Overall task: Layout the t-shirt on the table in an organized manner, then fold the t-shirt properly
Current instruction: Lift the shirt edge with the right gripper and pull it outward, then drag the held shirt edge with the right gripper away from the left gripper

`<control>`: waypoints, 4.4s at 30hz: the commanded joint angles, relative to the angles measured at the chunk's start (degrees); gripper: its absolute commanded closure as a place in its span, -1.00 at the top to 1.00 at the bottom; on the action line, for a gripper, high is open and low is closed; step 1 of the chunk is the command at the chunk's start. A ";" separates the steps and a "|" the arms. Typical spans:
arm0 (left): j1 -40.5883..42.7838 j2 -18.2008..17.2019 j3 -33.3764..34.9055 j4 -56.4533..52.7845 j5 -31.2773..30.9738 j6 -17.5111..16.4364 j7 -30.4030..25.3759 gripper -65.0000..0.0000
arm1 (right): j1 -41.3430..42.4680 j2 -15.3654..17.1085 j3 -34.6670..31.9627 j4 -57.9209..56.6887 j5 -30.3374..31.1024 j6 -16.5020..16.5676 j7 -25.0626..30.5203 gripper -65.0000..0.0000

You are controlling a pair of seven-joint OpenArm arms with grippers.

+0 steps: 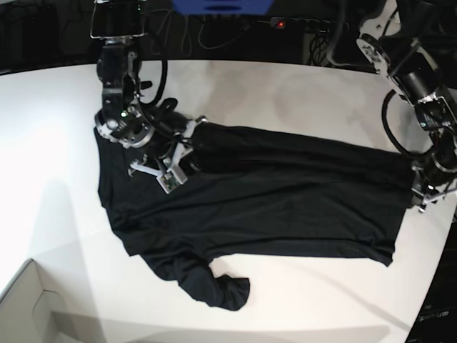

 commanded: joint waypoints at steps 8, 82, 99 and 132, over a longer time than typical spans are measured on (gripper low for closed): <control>-0.77 -1.67 -0.41 3.39 -1.22 -0.77 -0.51 0.22 | -3.69 0.66 0.86 8.75 1.13 0.17 1.72 -0.09; 6.44 -3.78 -0.06 -2.94 -0.69 -0.94 -8.07 0.21 | -0.17 6.46 4.55 3.04 1.13 0.17 1.63 -1.00; 6.35 -3.87 -0.06 -2.94 -0.69 -0.94 -8.07 0.22 | -5.00 6.02 10.88 8.49 1.48 0.17 1.63 0.13; 6.27 -3.43 0.03 -3.03 -0.69 -0.94 -8.15 -0.41 | -13.27 6.55 11.58 6.56 1.22 0.17 2.16 -0.58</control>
